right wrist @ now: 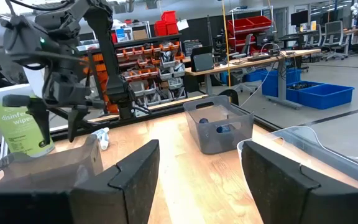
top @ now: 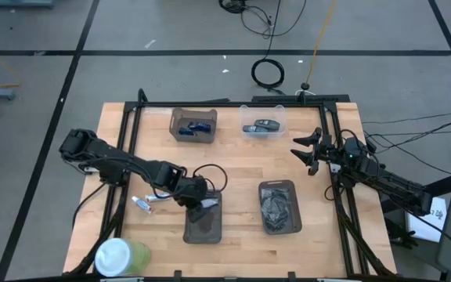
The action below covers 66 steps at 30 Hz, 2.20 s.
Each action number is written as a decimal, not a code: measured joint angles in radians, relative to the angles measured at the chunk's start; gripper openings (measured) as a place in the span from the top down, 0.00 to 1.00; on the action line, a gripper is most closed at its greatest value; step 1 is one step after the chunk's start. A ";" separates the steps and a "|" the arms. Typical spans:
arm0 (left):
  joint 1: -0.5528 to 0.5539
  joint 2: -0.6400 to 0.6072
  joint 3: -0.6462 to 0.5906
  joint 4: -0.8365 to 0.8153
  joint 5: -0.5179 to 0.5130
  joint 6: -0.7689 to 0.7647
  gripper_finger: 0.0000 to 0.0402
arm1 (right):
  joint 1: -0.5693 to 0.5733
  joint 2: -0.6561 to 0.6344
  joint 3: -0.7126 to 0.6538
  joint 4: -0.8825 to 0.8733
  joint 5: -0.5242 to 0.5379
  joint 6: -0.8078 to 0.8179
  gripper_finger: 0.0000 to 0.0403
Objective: Pick & Place Travel size toiletries
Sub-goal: Put the left white toothpaste into the bottom left black bin
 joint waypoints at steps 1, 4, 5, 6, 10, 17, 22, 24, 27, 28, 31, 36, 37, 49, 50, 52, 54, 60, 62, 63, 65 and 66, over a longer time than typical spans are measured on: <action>-0.003 0.000 0.000 -0.024 -0.001 -0.010 0.50 | 0.000 0.000 0.000 0.000 0.000 0.000 0.46; -0.017 0.000 0.000 -0.106 -0.003 -0.053 0.53 | 0.000 0.000 0.000 0.000 0.000 0.000 0.47; -0.022 0.000 0.000 -0.134 -0.003 -0.071 0.54 | 0.000 0.000 0.000 0.000 0.000 0.000 0.47; -0.029 0.000 0.000 -0.159 -0.003 -0.089 0.55 | 0.000 0.000 0.000 0.000 0.000 0.000 0.46; -0.056 0.000 0.000 -0.219 -0.025 -0.138 0.59 | 0.000 0.000 0.000 0.000 0.000 0.000 0.46; -0.112 -0.047 0.000 -0.246 -0.114 -0.195 0.67 | 0.000 0.000 0.000 0.000 0.000 0.000 0.46; -0.199 -0.122 0.000 -0.297 -0.239 -0.349 0.71 | 0.000 0.000 0.000 0.000 0.000 0.000 0.46; -0.242 -0.142 0.000 -0.334 -0.268 -0.441 0.72 | 0.000 0.000 0.000 0.000 0.000 0.000 0.46; -0.308 -0.154 -0.006 -0.406 -0.281 -0.630 0.73 | 0.000 0.000 0.000 0.000 0.000 0.000 0.47; -0.331 -0.154 -0.006 -0.431 -0.280 -0.697 0.73 | 0.000 0.000 0.000 0.000 0.000 0.000 0.47; -0.395 -0.153 -0.006 -0.506 -0.264 -0.908 0.73 | 0.000 0.000 0.000 0.000 0.000 0.000 0.46; -0.467 -0.148 -0.022 -0.627 -0.202 -1.268 0.73 | 0.000 0.000 0.000 0.000 0.000 0.000 0.46; -0.479 -0.149 -0.032 -0.645 -0.175 -1.343 0.72 | 0.000 0.000 0.000 0.000 0.000 0.000 0.46; -0.487 -0.149 -0.242 -0.587 -0.053 -1.516 0.42 | 0.000 0.000 0.000 0.000 0.000 0.000 0.47; -0.481 -0.149 -0.259 -0.573 -0.051 -1.514 0.40 | 0.000 0.000 0.000 0.000 0.000 0.000 0.47; -0.471 -0.149 -0.296 -0.547 -0.025 -1.515 0.38 | 0.000 0.000 0.000 0.000 0.000 0.000 0.46; -0.462 -0.149 -0.333 -0.502 0.016 -1.516 0.37 | 0.000 0.000 0.000 0.000 0.000 0.000 0.46; -0.446 -0.147 -0.424 -0.379 -0.003 -1.522 0.39 | 0.000 0.000 0.000 0.000 0.000 0.000 0.46; -0.442 -0.149 -0.441 -0.358 -0.066 -1.519 0.40 | 0.000 0.000 0.000 0.000 0.000 0.000 0.46; -0.442 -0.148 -0.447 -0.352 -0.096 -1.519 0.40 | 0.000 0.000 0.000 0.000 0.000 0.000 0.46; -0.442 -0.148 -0.455 -0.352 -0.153 -1.509 0.40 | 0.000 0.000 0.000 0.000 0.000 0.000 0.46; -0.442 -0.148 -0.459 -0.354 -0.174 -1.502 0.40 | 0.000 0.000 0.000 0.000 0.000 0.000 0.46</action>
